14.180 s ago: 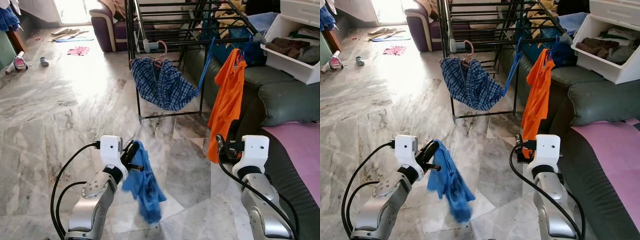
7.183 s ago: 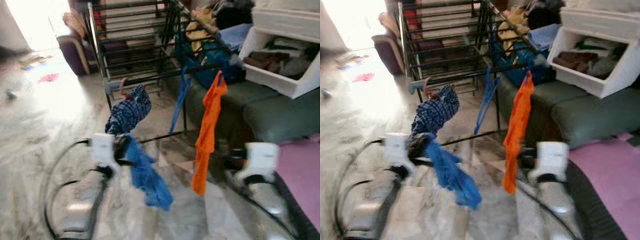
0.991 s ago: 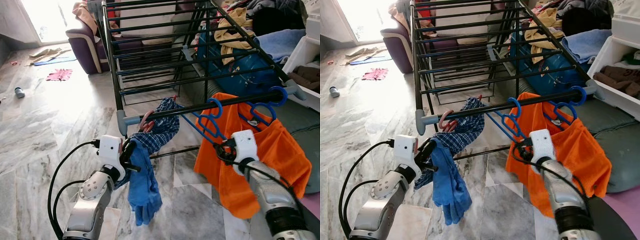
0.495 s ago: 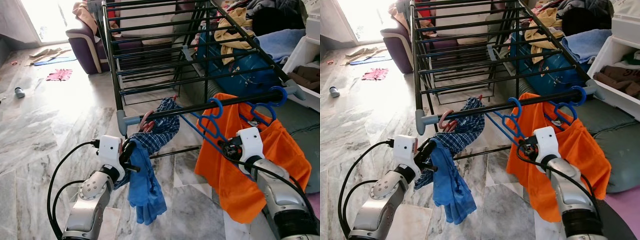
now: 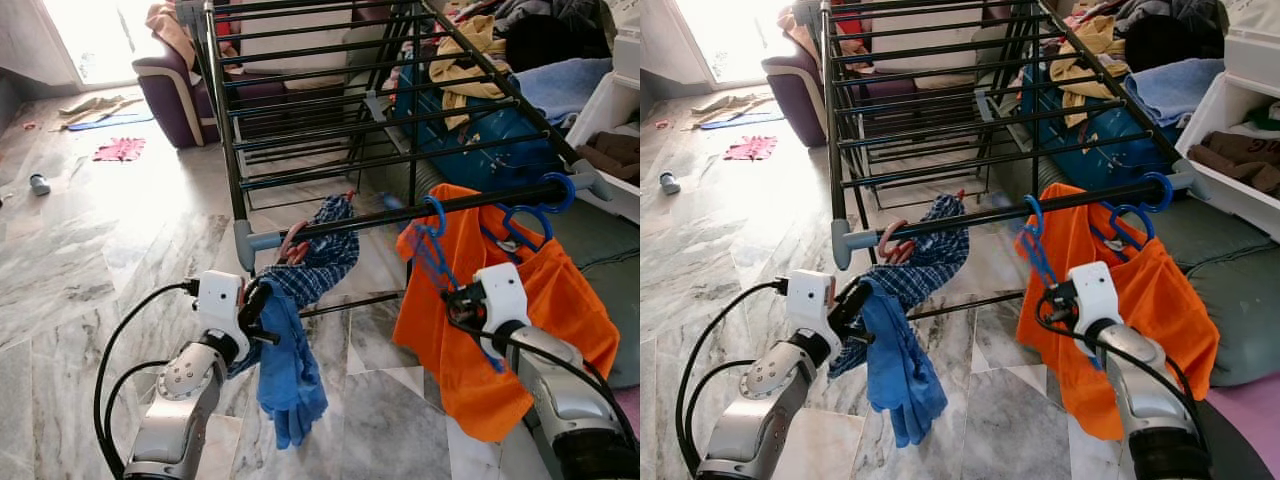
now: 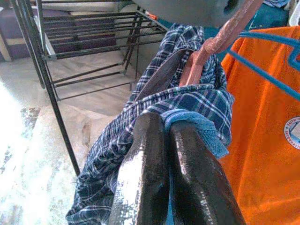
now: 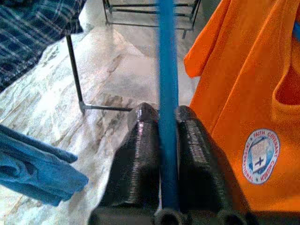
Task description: Hang hanger
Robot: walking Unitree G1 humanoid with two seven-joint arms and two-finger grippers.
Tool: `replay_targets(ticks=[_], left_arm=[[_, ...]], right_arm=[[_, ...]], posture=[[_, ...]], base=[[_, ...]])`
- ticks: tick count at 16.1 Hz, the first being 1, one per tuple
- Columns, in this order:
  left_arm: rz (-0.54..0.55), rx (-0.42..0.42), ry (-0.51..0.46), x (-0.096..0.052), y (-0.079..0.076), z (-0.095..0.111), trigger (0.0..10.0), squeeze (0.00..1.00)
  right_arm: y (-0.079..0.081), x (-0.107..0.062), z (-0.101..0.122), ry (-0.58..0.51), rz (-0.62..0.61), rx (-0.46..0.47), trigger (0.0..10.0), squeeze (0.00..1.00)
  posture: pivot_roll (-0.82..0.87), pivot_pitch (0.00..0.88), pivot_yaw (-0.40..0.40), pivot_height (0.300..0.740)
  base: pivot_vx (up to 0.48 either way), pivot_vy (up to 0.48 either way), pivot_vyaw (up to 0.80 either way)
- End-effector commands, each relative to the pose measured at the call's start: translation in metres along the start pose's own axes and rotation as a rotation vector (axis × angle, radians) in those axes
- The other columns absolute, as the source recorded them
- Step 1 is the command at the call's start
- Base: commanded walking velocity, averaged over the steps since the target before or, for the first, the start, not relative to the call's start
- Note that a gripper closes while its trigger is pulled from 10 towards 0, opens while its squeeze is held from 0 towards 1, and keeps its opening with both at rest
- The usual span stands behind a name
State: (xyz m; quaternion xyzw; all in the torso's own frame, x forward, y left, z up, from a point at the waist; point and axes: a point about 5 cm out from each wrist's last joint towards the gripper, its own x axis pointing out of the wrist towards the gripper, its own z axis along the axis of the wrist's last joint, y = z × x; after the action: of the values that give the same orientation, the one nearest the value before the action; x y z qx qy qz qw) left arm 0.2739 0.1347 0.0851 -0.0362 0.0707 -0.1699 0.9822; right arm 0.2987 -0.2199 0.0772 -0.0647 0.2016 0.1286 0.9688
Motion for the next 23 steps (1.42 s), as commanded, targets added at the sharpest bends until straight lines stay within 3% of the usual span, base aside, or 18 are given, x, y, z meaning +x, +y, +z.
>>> replay_targets(ticks=[1, 7, 10, 12, 13, 14, 15, 19, 23], left_arm=[[0.008, 0.013, 0.014, 0.001, 0.001, -0.001, 10.0, 0.0], [0.007, 0.018, 0.016, -0.001, 0.001, -0.002, 10.0, 0.0], [0.021, 0.023, -0.023, -0.002, 0.0, 0.002, 10.0, 0.0], [0.048, 0.039, -0.037, -0.002, -0.001, 0.003, 10.0, 0.0], [0.053, 0.043, -0.037, -0.001, -0.001, 0.003, 10.0, 0.0], [0.046, 0.041, -0.039, -0.001, -0.003, 0.003, 10.0, 0.0], [0.045, 0.04, -0.04, -0.001, -0.003, 0.002, 10.0, 0.0], [0.029, 0.056, -0.049, 0.0, -0.007, 0.002, 10.0, 0.0], [0.0, 0.051, -0.053, 0.002, -0.011, 0.002, 10.0, 0.0]], right_arm=[[0.002, -0.001, 0.003, -0.008, 0.006, -0.009, 0.2, 0.0], [0.003, -0.002, 0.009, -0.057, -0.038, -0.012, 0.0, 0.0], [0.006, -0.01, 0.023, -0.213, -0.124, -0.004, 0.1, 0.0], [0.013, -0.018, 0.021, -0.26, -0.157, 0.018, 0.9, 0.0], [0.016, -0.022, 0.016, -0.269, -0.182, 0.033, 2.7, 0.0], [0.022, -0.027, 0.009, -0.263, -0.178, 0.053, 7.3, 0.0], [0.027, -0.031, 0.002, -0.246, -0.177, 0.058, 10.0, 0.0], [0.046, -0.045, -0.026, -0.175, -0.16, 0.1, 10.0, 0.0], [0.05, -0.043, -0.028, -0.167, -0.151, 0.108, 10.0, 0.0]], posture=[[-0.07, 0.062, 0.02, 0.74], [-0.06, 0.051, 0.016, 0.74], [-0.06, 0.044, 0.006, 0.74], [-0.06, 0.036, -0.001, 0.74], [-0.06, 0.032, -0.004, 0.74], [-0.06, 0.029, -0.007, 0.74], [-0.06, 0.023, -0.01, 0.74], [-0.06, 0.005, -0.012, 0.74], [-0.06, 0.0, -0.014, 0.74]], base=[[0.0, 0.0, 0.0], [0.0, 0.0, 0.0], [0.0, 0.0, 0.0], [0.0, 0.0, 0.0], [0.0, 0.0, 0.0], [0.0, 0.0, 0.0], [0.0, 0.0, 0.0], [0.0, 0.0, 0.0], [-0.062, 0.0, 0.0]])
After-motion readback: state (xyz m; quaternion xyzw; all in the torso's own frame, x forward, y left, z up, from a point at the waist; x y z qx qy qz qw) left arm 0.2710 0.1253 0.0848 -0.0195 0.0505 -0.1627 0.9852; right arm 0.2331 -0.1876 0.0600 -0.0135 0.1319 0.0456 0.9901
